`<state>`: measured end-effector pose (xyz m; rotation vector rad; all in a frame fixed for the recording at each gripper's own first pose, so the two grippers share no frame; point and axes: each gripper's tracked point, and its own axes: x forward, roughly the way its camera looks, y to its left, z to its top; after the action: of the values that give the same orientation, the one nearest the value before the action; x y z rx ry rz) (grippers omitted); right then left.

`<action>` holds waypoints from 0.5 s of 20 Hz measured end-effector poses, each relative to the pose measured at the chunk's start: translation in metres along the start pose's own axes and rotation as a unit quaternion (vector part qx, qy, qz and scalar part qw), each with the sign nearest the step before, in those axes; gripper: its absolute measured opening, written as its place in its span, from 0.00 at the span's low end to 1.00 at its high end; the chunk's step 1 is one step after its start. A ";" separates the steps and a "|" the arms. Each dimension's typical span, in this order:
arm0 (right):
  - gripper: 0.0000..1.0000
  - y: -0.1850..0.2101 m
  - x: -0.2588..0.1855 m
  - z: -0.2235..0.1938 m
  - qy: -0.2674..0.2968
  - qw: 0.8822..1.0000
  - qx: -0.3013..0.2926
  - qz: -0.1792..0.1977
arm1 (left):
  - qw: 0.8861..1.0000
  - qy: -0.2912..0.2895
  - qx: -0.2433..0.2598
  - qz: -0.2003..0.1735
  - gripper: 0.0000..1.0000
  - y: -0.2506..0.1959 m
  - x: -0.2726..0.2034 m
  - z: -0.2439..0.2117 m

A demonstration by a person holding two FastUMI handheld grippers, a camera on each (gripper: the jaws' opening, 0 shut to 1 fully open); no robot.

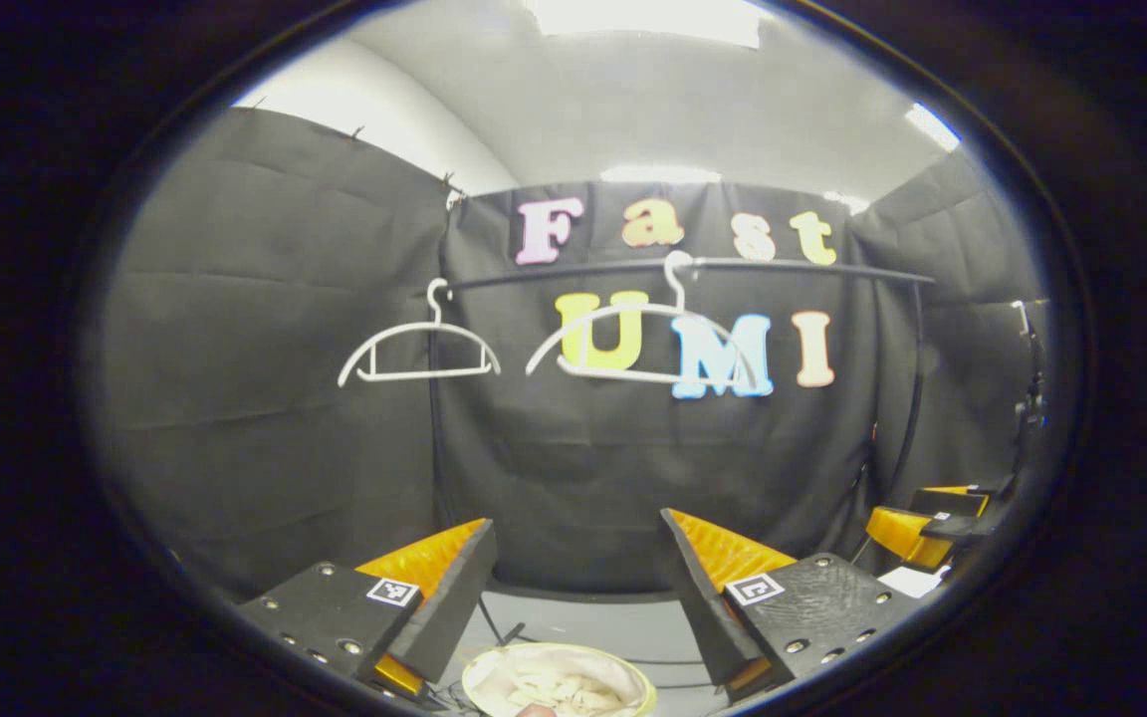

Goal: Grasp the clothes on the hanger with both hands and then place them into the laundry hamper below.

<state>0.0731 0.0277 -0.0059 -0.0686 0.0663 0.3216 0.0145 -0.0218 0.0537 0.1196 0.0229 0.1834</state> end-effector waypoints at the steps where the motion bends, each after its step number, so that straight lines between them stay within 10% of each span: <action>1: 0.98 -0.010 -0.009 0.011 -0.016 1.000 0.004 -0.011 | 1.000 -0.011 -0.002 -0.004 0.95 -0.003 -0.006 0.010; 10: 0.97 -0.073 -0.106 0.069 -0.130 0.985 0.048 -0.106 | 0.993 -0.082 -0.045 -0.069 0.95 -0.031 -0.082 0.068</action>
<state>-0.0006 -0.0694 0.0755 0.0628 -0.1835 0.1122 -0.0581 -0.0753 0.1186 0.0431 -0.1398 0.0364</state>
